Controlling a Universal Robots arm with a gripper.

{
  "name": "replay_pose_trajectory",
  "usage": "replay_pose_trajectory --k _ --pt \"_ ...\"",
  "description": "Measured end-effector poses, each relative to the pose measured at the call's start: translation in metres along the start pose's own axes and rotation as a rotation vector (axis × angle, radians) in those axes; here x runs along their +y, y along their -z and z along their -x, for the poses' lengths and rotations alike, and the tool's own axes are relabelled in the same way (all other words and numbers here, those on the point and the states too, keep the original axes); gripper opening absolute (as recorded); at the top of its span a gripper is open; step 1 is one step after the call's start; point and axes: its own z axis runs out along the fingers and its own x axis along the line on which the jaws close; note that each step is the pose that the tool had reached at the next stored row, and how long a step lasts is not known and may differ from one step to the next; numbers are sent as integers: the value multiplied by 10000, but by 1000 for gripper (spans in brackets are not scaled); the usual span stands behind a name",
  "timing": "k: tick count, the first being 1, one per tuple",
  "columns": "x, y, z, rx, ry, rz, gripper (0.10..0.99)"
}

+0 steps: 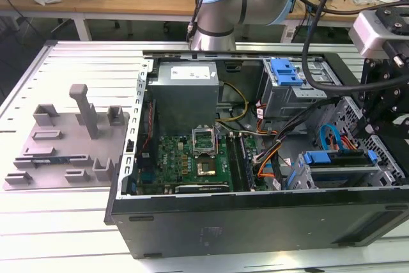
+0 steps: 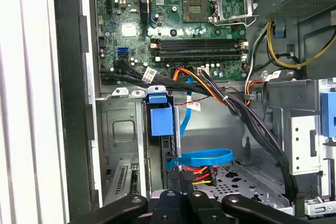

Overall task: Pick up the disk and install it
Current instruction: 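Insert the second disk wire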

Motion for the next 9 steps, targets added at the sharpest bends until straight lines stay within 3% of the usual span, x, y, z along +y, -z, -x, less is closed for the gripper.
replay_pose_trajectory --k 9 --pt "0 0 0 0 0 -1 106"
